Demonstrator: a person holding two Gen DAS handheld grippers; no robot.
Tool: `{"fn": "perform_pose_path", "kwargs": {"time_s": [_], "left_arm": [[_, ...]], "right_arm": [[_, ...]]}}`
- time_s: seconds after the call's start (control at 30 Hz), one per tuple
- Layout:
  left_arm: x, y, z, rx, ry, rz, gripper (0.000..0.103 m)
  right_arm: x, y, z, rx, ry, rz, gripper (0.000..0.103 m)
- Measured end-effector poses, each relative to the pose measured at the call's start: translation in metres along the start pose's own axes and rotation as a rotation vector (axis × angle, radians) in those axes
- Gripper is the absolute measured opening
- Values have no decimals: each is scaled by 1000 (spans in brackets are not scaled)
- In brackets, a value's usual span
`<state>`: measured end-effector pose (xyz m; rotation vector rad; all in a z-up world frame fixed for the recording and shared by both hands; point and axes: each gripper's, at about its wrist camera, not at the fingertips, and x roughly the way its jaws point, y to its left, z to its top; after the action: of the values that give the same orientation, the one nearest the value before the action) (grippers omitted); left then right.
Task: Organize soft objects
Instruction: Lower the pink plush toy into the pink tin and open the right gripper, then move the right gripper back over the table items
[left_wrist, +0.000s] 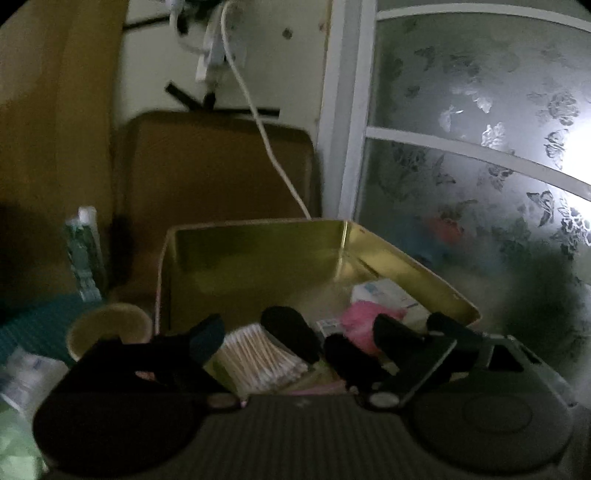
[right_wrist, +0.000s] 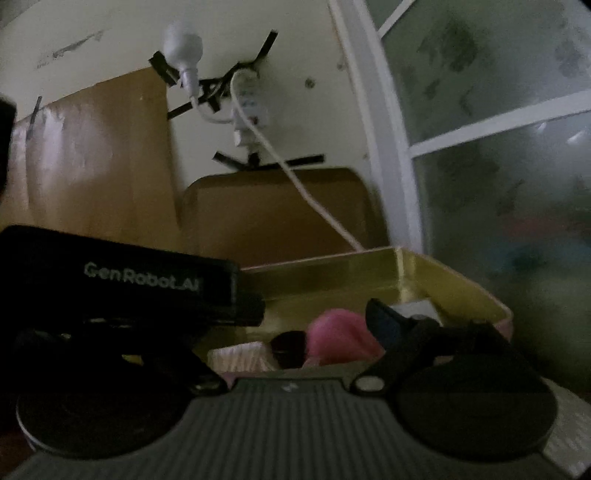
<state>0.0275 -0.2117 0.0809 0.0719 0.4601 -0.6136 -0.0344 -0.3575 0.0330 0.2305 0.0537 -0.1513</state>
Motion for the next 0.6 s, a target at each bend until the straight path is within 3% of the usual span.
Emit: {"fn": "perform_pose_path", "kwargs": {"time_s": [0.23,0.37,0.6], "left_arm": [[-31,9,2,-62,-38,40,91],[-55,24,-8,-63,-54,171,93],[-76,59,-54,-43,27,383,93]], "right_arm": [[-15,9,-8,32,-7,26,91],[-29,14,-10,15,3,35,91],[-56,30,-20,22,75,54,91]]}}
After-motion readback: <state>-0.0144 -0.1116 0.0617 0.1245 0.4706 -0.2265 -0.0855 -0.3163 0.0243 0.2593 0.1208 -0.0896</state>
